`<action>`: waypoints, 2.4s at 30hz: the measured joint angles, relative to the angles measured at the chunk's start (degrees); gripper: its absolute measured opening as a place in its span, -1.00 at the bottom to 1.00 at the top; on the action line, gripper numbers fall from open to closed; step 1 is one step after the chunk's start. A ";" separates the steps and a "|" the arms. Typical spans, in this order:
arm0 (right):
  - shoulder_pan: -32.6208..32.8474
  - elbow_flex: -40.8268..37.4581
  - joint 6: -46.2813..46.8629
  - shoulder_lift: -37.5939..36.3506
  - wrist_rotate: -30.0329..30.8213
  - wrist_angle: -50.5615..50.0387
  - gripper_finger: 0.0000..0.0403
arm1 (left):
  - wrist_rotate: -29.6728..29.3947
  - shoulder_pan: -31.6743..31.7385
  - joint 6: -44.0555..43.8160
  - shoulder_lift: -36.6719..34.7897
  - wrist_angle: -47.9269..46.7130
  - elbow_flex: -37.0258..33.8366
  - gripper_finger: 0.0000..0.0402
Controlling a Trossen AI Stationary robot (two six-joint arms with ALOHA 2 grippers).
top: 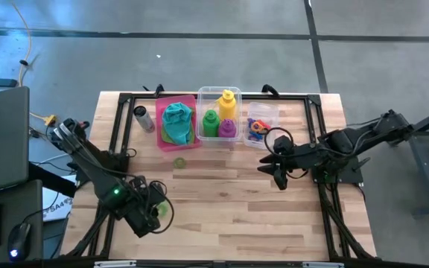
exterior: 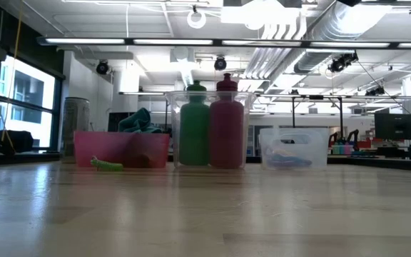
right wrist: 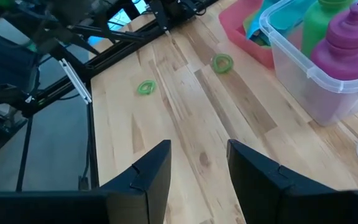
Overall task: Pick & Place Sports Items
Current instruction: Put the bottom green spring keychain into the right transparent bin
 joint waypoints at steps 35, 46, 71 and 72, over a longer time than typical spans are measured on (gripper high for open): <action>-0.07 0.00 -1.95 1.02 2.94 0.59 -0.27 | 21.52 14.93 -2.65 -7.45 29.74 -31.30 -0.12; -0.07 0.00 -1.53 1.02 2.92 0.59 -0.27 | 18.50 15.24 -1.58 -7.45 31.30 -32.08 -0.12; -0.07 0.00 -1.20 1.00 4.34 0.97 -0.27 | 17.50 8.90 -7.04 6.58 35.37 -31.90 -0.30; -0.07 0.00 -1.20 1.00 4.34 1.06 -0.27 | 17.75 8.78 -6.78 6.62 35.25 -31.95 -0.36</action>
